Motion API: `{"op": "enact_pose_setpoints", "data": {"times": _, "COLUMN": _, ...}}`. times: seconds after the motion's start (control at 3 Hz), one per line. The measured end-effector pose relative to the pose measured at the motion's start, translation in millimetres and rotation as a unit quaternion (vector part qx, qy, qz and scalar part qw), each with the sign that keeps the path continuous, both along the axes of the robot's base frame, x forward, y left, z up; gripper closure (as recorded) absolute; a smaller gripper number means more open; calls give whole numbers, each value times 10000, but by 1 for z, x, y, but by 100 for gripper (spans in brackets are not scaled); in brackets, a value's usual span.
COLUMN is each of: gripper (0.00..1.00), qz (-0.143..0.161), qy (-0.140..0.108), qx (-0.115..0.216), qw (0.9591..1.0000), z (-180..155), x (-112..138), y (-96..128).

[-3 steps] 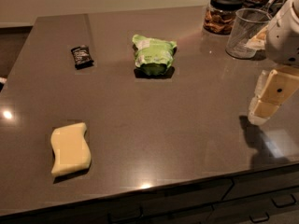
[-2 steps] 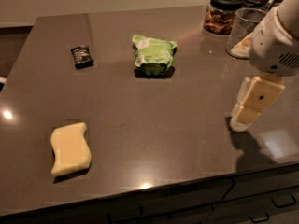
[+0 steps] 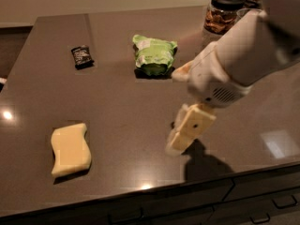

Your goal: Move sponge near green rice chip bag

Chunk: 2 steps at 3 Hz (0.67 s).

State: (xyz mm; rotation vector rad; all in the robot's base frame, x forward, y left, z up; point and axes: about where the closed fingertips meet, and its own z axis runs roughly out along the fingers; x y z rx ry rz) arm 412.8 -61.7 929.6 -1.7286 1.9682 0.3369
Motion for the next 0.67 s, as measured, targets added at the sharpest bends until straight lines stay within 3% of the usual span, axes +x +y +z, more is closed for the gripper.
{"op": "enact_pose_setpoints", "data": {"times": 0.33, "gripper": 0, "qz": 430, "qy": -75, "qx": 590, "qw": 9973, "z": -18, "x": -2, "y": 59}}
{"op": "enact_pose_setpoints", "data": {"times": 0.67, "gripper": 0, "qz": 689, "qy": 88, "qx": 658, "qw": 9954, "z": -56, "x": -13, "y": 96}}
